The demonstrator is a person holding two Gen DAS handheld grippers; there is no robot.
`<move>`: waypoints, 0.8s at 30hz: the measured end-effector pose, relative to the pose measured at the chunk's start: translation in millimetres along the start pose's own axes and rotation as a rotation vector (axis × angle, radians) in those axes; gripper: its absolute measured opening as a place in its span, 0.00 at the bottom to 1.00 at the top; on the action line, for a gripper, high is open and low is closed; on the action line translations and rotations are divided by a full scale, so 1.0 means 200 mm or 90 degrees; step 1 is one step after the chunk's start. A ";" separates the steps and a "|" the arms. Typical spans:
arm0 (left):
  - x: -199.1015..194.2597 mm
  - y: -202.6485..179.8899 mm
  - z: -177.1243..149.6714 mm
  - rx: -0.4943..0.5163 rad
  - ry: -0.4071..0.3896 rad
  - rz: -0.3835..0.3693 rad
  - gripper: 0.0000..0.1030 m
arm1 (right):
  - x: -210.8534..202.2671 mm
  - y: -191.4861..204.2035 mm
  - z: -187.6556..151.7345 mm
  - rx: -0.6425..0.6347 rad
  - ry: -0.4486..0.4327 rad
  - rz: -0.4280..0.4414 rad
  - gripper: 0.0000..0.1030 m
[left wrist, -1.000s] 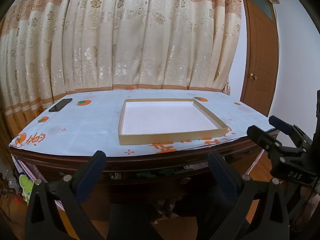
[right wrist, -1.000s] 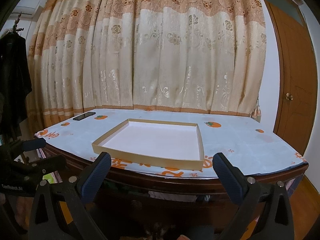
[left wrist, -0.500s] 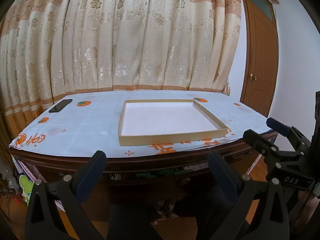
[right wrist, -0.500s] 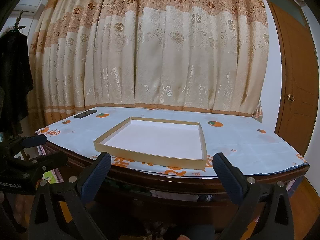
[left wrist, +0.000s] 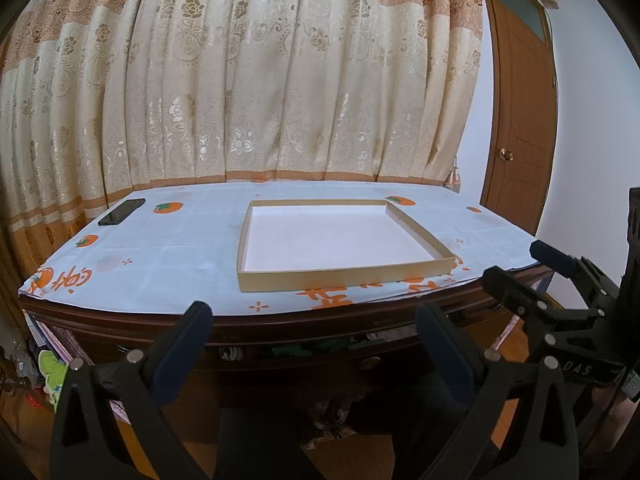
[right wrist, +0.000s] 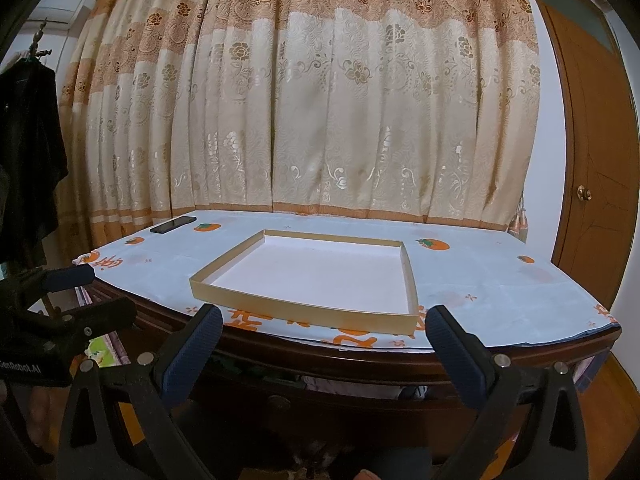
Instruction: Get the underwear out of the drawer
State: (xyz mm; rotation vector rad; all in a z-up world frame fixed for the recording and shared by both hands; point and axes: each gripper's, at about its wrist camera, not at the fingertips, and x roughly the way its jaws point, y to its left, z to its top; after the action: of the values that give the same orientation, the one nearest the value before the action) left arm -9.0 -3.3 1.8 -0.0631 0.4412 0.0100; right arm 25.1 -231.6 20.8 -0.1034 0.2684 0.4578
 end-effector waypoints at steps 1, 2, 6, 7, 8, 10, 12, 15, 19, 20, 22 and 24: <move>0.00 0.00 0.00 0.001 -0.001 0.001 1.00 | 0.00 0.00 0.00 0.000 0.000 0.001 0.99; 0.00 0.00 0.01 0.001 -0.002 0.002 1.00 | 0.00 0.00 0.00 0.000 0.000 0.002 0.99; 0.00 -0.01 0.01 0.001 -0.002 0.002 1.00 | 0.00 0.00 0.00 0.000 0.000 0.001 0.99; 0.00 0.00 0.01 0.001 -0.002 0.001 1.00 | 0.00 0.00 0.00 0.001 -0.001 0.000 0.99; 0.00 0.00 0.01 0.001 -0.002 0.001 1.00 | 0.00 0.00 0.00 0.001 -0.001 0.001 0.99; 0.00 -0.01 0.01 0.000 -0.001 0.002 1.00 | 0.00 0.00 0.00 0.000 -0.003 0.000 0.99; 0.00 0.00 0.01 -0.001 -0.001 0.001 1.00 | 0.01 -0.01 -0.01 0.002 -0.004 -0.001 0.99; 0.01 0.00 0.01 -0.002 0.002 0.001 1.00 | 0.01 -0.02 -0.01 0.005 -0.006 -0.002 0.99; 0.04 0.01 -0.01 -0.006 0.007 -0.001 1.00 | 0.04 -0.04 -0.03 0.013 -0.007 0.005 0.99; 0.06 0.02 -0.01 -0.007 0.010 -0.002 1.00 | 0.05 -0.04 -0.03 0.015 -0.010 0.009 0.99; 0.08 0.02 -0.02 -0.007 0.013 -0.002 1.00 | 0.07 -0.05 -0.04 0.018 -0.010 0.014 0.99; 0.11 0.03 -0.03 -0.009 0.019 -0.001 1.00 | 0.09 -0.06 -0.05 0.024 -0.013 0.018 0.99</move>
State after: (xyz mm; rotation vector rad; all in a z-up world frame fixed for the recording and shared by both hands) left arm 8.0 1.4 -13.8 -0.0773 0.4713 0.0102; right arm 43.0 -236.0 6.9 -0.0580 0.2589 0.4811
